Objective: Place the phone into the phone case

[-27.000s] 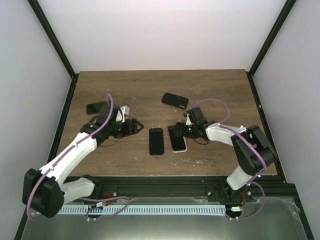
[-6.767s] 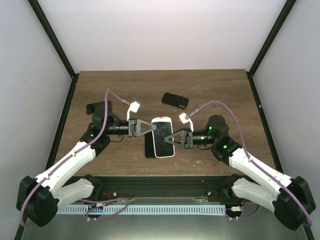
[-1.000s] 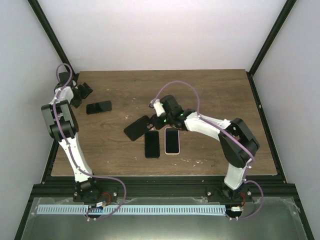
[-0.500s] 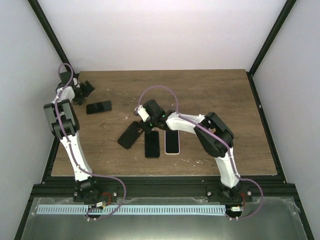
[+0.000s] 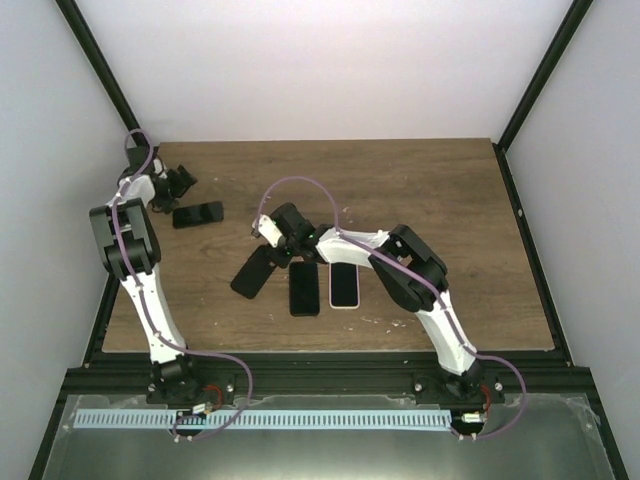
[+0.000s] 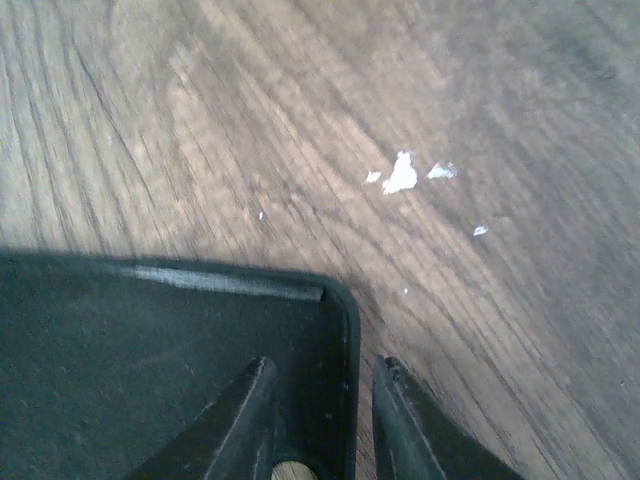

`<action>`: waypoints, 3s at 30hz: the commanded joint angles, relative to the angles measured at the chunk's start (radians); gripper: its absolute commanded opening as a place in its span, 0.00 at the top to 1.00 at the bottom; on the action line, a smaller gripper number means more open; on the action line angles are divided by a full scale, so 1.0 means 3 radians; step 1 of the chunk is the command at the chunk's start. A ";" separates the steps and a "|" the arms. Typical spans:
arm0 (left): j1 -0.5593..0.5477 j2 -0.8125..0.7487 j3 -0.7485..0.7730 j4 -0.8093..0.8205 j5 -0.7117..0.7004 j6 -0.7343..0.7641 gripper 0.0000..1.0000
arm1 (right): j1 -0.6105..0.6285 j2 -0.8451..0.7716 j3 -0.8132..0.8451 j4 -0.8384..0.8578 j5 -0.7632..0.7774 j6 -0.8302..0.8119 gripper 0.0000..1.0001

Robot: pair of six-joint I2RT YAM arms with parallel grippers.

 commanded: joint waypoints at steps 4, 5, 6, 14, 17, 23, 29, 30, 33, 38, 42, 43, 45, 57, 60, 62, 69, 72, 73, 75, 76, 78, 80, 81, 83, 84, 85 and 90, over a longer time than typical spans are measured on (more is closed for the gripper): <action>-0.0106 -0.0237 -0.0515 -0.0416 -0.0120 -0.0015 0.04 | 0.0024 -0.0500 -0.0164 0.0265 0.0089 0.0118 0.46; -0.0108 -0.0274 -0.0575 -0.0431 -0.0130 -0.0010 0.04 | 0.0015 -0.0595 -0.0269 0.0318 0.0079 0.0167 0.42; -0.0114 -0.0301 -0.0624 -0.0455 -0.0148 -0.0009 0.04 | 0.0001 -0.0691 -0.0375 0.0368 0.0058 0.0232 0.39; -0.0199 -0.0550 -0.1080 -0.0568 -0.0253 0.0013 0.04 | -0.0260 -0.1477 -0.1199 0.0763 -0.0334 0.0740 0.27; -0.0280 -0.0736 -0.1257 -0.0537 -0.0285 0.0080 0.05 | -0.0277 -0.1725 -0.1393 0.0781 -0.0341 0.0792 0.24; -0.0423 -0.0962 -0.1508 -0.0557 -0.0386 0.0184 0.06 | -0.0347 -0.2124 -0.1685 0.0792 -0.0428 0.0934 0.21; -0.0573 -0.1121 -0.1501 -0.0743 -0.0633 0.0475 0.02 | -0.0410 -0.2414 -0.1834 0.0750 -0.0444 0.1085 0.13; -0.0610 -0.1138 -0.1476 -0.0783 -0.0720 0.0515 0.01 | -0.0413 -0.2443 -0.1850 0.0750 -0.0447 0.1130 0.09; -0.0694 -0.1130 -0.1367 -0.0884 -0.0986 0.0642 0.00 | -0.0414 -0.2513 -0.1904 0.0791 -0.0452 0.1255 0.00; -0.0773 -0.0882 -0.1038 -0.1105 -0.1131 0.0934 0.01 | -0.0418 -0.2576 -0.1950 0.0789 -0.0339 0.1359 0.00; -0.0803 -0.0880 -0.1027 -0.1040 -0.1297 0.1052 0.04 | -0.0422 -0.2622 -0.1959 0.0754 -0.0276 0.1388 0.00; -0.0813 -0.0888 -0.1039 -0.0987 -0.1283 0.1080 0.05 | -0.0424 -0.2632 -0.1958 0.0750 -0.0277 0.1390 0.00; -0.0818 -0.0859 -0.1000 -0.0950 -0.1288 0.1117 0.06 | -0.0424 -0.2640 -0.1957 0.0749 -0.0284 0.1389 0.00; -0.0846 -0.0662 -0.0897 -0.0822 -0.1119 0.1282 0.07 | -0.0434 -0.2601 -0.1951 0.0725 -0.0208 0.1318 0.00; -0.0846 -0.0645 -0.0895 -0.0817 -0.1225 0.1297 0.08 | -0.0435 -0.2600 -0.1970 0.0715 -0.0215 0.1313 0.00; -0.0851 -0.0613 -0.0878 -0.0829 -0.1266 0.1308 0.09 | -0.0438 -0.2612 -0.1993 0.0721 -0.0206 0.1305 0.00; -0.0909 -0.0548 -0.0849 -0.0899 -0.1489 0.1363 0.13 | -0.0460 -0.2641 -0.2009 0.0714 -0.0147 0.1282 0.00; -0.0932 -0.0590 -0.0868 -0.0898 -0.1559 0.1404 0.13 | -0.0465 -0.2672 -0.2028 0.0727 -0.0144 0.1282 0.00; -0.0933 -0.0609 -0.0875 -0.0898 -0.1558 0.1407 0.13 | -0.0462 -0.2679 -0.2033 0.0732 -0.0143 0.1286 0.00; -0.0942 -0.0612 -0.0883 -0.0906 -0.1562 0.1412 0.13 | -0.0467 -0.2687 -0.2043 0.0740 -0.0149 0.1292 0.00; -0.0940 -0.0608 -0.0884 -0.0912 -0.1558 0.1413 0.14 | -0.0466 -0.2695 -0.2051 0.0750 -0.0152 0.1299 0.00; -0.0947 -0.0599 -0.0885 -0.0922 -0.1543 0.1405 0.16 | -0.0470 -0.2704 -0.2066 0.0752 -0.0147 0.1297 0.00; -0.0956 -0.0602 -0.0889 -0.0935 -0.1525 0.1390 0.19 | -0.0469 -0.2716 -0.2072 0.0735 -0.0126 0.1290 0.00; -0.0961 -0.0606 -0.0882 -0.0952 -0.1517 0.1384 0.19 | -0.0470 -0.2728 -0.2074 0.0726 -0.0107 0.1287 0.00; -0.0978 -0.0622 -0.0865 -0.0996 -0.1481 0.1374 0.22 | -0.0475 -0.2768 -0.2089 0.0728 -0.0082 0.1282 0.00; -0.0988 -0.0635 -0.0857 -0.1006 -0.1458 0.1370 0.23 | -0.0475 -0.2783 -0.2093 0.0726 -0.0076 0.1282 0.00; -0.0990 -0.0646 -0.0859 -0.1016 -0.1431 0.1358 0.24 | -0.0475 -0.2793 -0.2095 0.0727 -0.0075 0.1282 0.00; -0.1024 -0.0759 -0.0884 -0.1045 -0.1310 0.1246 0.26 | -0.0480 -0.2855 -0.2105 0.0715 -0.0069 0.1304 0.00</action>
